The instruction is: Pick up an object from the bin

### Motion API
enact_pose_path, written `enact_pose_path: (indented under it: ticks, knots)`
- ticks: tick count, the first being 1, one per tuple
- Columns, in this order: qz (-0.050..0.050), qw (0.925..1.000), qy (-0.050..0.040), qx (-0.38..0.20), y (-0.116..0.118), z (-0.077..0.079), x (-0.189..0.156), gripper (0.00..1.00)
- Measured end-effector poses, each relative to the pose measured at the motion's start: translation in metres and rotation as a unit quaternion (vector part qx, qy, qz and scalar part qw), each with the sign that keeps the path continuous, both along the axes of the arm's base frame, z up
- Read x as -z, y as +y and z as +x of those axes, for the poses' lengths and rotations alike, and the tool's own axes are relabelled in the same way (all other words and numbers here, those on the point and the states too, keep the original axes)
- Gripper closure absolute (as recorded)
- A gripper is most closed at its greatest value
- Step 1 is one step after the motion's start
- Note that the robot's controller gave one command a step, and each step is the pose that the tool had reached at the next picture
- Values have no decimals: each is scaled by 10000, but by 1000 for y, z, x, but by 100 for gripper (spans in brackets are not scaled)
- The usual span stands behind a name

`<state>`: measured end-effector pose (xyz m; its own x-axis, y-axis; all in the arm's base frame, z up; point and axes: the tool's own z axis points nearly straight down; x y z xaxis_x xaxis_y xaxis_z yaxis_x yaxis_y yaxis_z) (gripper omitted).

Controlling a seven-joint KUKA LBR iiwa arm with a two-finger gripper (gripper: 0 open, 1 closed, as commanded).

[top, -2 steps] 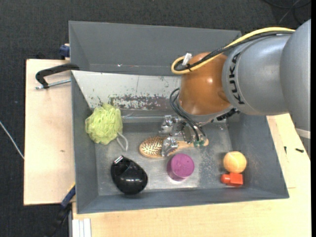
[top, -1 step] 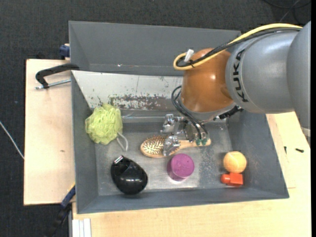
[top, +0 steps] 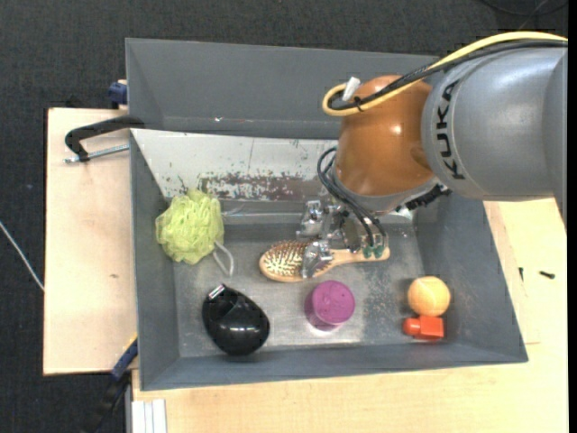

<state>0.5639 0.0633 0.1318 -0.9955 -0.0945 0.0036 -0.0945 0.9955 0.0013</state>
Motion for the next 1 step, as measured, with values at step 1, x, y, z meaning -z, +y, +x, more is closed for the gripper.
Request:
enact_pose_path:
  ticks: [1]
  knots:
    - [1, 10000, -20, -2, 0, 1, -24, 100]
